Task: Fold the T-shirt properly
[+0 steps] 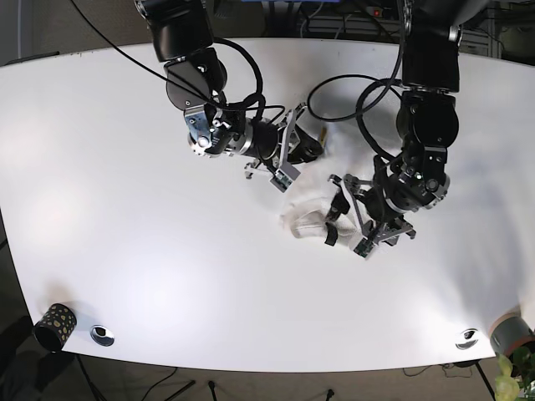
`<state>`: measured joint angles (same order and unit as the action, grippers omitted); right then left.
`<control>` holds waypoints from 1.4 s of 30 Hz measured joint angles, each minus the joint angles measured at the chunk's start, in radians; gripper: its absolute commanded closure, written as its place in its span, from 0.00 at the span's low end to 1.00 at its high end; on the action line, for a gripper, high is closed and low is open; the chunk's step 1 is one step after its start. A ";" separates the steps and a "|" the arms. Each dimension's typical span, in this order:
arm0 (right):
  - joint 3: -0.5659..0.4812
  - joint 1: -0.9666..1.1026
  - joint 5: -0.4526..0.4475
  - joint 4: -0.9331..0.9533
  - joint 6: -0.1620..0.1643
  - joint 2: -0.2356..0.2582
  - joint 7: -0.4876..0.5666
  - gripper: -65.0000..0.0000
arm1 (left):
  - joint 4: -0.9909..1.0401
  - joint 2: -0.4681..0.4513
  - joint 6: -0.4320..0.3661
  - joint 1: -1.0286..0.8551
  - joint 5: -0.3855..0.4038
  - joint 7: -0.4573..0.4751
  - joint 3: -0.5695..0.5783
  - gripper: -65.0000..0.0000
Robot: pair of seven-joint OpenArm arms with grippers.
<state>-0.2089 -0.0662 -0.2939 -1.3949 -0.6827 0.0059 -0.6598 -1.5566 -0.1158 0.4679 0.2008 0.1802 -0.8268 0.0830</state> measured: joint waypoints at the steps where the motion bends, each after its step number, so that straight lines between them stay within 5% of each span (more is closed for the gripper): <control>1: 0.039 0.002 0.001 -0.013 0.001 -0.002 -0.020 0.89 | -0.007 0.003 -0.019 -0.013 0.002 0.024 0.003 0.36; 5: 0.154 -0.001 0.020 -0.045 0.007 0.023 -0.077 0.89 | -0.012 -0.011 -0.051 -0.054 -0.005 0.083 0.051 0.36; 12: 0.187 -0.001 0.009 -0.044 0.001 0.045 -0.083 0.89 | 0.110 -0.007 -0.122 -0.148 0.003 0.230 0.063 0.36; 16: 0.229 0.000 0.009 -0.045 0.002 0.047 -0.082 0.89 | 0.198 -0.028 -0.115 -0.177 0.028 0.393 0.057 0.36; 22: 0.265 0.007 0.009 -0.046 0.002 0.046 -0.084 0.89 | 0.345 -0.090 -0.042 -0.150 0.112 0.447 -0.039 0.36; 30: 0.295 0.037 0.010 -0.121 0.002 0.047 -0.087 0.89 | 0.545 -0.367 0.028 -0.119 0.108 0.423 -0.225 0.36; 42: 0.297 0.071 0.013 -0.184 0.005 0.042 -0.084 0.89 | 0.987 -0.632 0.033 -0.009 0.085 0.597 -0.238 0.36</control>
<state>0.0879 0.0044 -0.2810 -1.5791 -0.6777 0.0479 -0.7441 -0.5694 -0.7479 0.5007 0.1917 0.2649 -0.2298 -0.1555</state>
